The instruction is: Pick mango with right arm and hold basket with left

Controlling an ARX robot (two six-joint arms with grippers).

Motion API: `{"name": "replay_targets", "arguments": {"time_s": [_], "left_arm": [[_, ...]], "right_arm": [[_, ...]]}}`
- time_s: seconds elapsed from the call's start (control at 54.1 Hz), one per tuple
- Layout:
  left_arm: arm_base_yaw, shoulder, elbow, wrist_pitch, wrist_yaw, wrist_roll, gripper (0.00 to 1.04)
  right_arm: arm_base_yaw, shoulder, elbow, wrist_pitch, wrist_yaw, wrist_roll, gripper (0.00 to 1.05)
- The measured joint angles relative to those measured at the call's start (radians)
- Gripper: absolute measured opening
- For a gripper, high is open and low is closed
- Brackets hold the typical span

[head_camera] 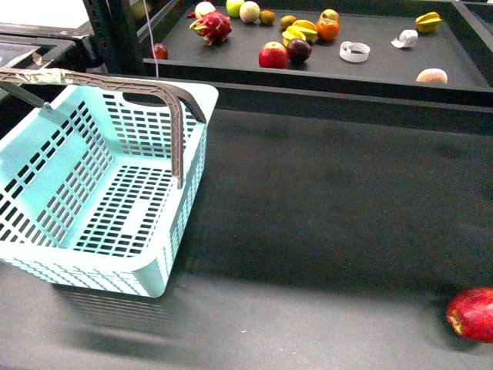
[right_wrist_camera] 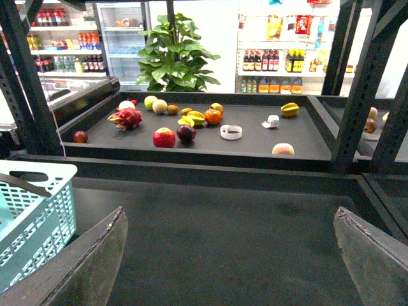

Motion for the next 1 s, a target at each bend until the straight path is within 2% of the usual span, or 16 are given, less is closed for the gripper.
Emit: {"name": "replay_targets", "arguments": {"time_s": [0.055,0.074,0.129,0.794,0.813,0.905,0.942,0.998], "left_arm": [[0.000,0.000,0.000,0.000,0.000,0.000,0.96],[0.000,0.000,0.000,0.000,0.000,0.001,0.98],[0.000,0.000,0.000,0.000,0.000,0.001,0.96],[0.000,0.000,0.000,0.000,-0.002,0.000,0.97],[-0.015,0.008,0.004,-0.014,-0.044,-0.029,0.97],[-0.137,0.142,0.030,-0.108,-0.420,-0.277,0.97],[-0.150,0.199,0.030,-0.093,-0.484,-0.404,0.97],[-0.140,0.286,0.038,-0.040,-0.522,-0.555,0.97]], "right_arm": [[0.000,0.000,0.000,0.000,0.000,0.000,0.96],[0.000,0.000,0.000,0.000,0.000,0.000,0.96],[0.000,0.000,0.000,0.000,0.000,0.000,0.96],[0.000,0.000,0.000,0.000,0.000,0.000,0.96],[0.000,0.000,0.000,0.000,0.000,0.000,0.96],[0.000,0.000,0.000,0.000,0.001,0.000,0.96],[0.000,0.000,0.000,0.000,0.000,0.000,0.96],[0.000,0.000,0.000,0.000,0.000,0.000,0.96]]}}
